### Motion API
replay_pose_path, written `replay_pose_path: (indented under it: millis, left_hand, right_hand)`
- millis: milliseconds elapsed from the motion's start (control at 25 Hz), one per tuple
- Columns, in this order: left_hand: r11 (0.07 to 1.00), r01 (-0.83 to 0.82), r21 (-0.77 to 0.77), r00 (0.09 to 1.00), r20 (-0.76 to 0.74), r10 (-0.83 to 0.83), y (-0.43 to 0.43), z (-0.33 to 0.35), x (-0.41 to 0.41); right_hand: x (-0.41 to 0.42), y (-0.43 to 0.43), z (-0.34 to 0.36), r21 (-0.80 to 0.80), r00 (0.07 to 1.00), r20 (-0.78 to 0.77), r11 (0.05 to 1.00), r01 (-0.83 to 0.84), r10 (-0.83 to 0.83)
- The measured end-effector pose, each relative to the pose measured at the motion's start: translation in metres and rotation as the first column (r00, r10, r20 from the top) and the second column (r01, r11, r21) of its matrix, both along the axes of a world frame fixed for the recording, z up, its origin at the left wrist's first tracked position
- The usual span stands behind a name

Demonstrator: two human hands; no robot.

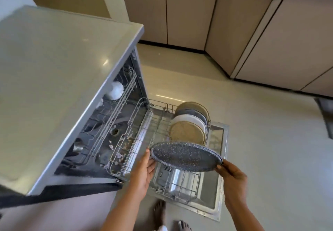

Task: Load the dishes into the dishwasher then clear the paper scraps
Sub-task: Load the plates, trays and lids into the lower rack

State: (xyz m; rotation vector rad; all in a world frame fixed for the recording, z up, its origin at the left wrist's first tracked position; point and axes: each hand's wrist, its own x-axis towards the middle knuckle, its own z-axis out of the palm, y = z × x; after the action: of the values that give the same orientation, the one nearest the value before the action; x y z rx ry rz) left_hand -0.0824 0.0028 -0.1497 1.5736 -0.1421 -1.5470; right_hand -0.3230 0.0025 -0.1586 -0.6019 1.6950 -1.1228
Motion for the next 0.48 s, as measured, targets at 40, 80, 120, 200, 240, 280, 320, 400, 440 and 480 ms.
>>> replay_pose_path:
  millis: [40, 80, 120, 200, 240, 280, 320, 400, 440, 480]
  left_hand:
    - [1.0, 0.012, 0.019, 1.0, -0.016, -0.011, -0.001, -0.013, -0.001]
    - [0.999, 0.018, 0.035, 0.999, -0.029, -0.017, -0.002, -0.024, -0.002]
    - [0.999, 0.029, 0.043, 0.999, -0.043, -0.027, -0.004, -0.039, -0.003]
    - [0.997, 0.043, 0.057, 0.998, -0.056, -0.039, -0.01, -0.069, -0.007]
    - [0.996, 0.045, 0.071, 0.998, -0.054, -0.041, -0.015, -0.081, -0.009]
    - [0.996, 0.05, 0.077, 0.998, -0.047, -0.046, -0.021, -0.092, -0.009]
    - [0.995, 0.064, 0.078, 0.998, -0.031, -0.062, -0.027, -0.103, -0.01]
    - [0.993, 0.109, 0.055, 0.994, -0.004, -0.109, -0.043, -0.124, -0.012]
    - [0.99, 0.135, 0.041, 0.991, 0.008, -0.136, -0.051, -0.131, -0.012]
    - [0.986, 0.163, 0.032, 0.986, 0.03, -0.164, -0.06, -0.14, -0.013]
  right_hand:
    - [-0.004, 0.003, -0.012, 0.03, 0.999, -0.013, 0.999, 0.034, -0.034]
    - [-0.006, 0.006, -0.022, 0.051, 0.998, -0.021, 0.997, 0.06, -0.059]
    - [-0.009, 0.008, -0.036, 0.065, 0.997, -0.033, 0.995, 0.074, -0.072]
    - [-0.012, 0.006, -0.062, 0.092, 0.994, -0.068, 0.992, 0.09, -0.084]
    - [-0.012, 0.003, -0.072, 0.106, 0.994, -0.074, 0.99, 0.092, -0.084]
    - [-0.012, -0.001, -0.082, 0.116, 0.993, -0.082, 0.989, 0.094, -0.085]
    - [-0.011, -0.006, -0.092, 0.118, 0.991, -0.094, 0.988, 0.101, -0.09]
    - [-0.008, -0.018, -0.111, 0.112, 0.986, -0.126, 0.986, 0.124, -0.11]
    - [-0.007, -0.027, -0.119, 0.106, 0.984, -0.134, 0.985, 0.134, -0.119]
    - [-0.005, -0.035, -0.127, 0.099, 0.982, -0.136, 0.985, 0.144, -0.13]
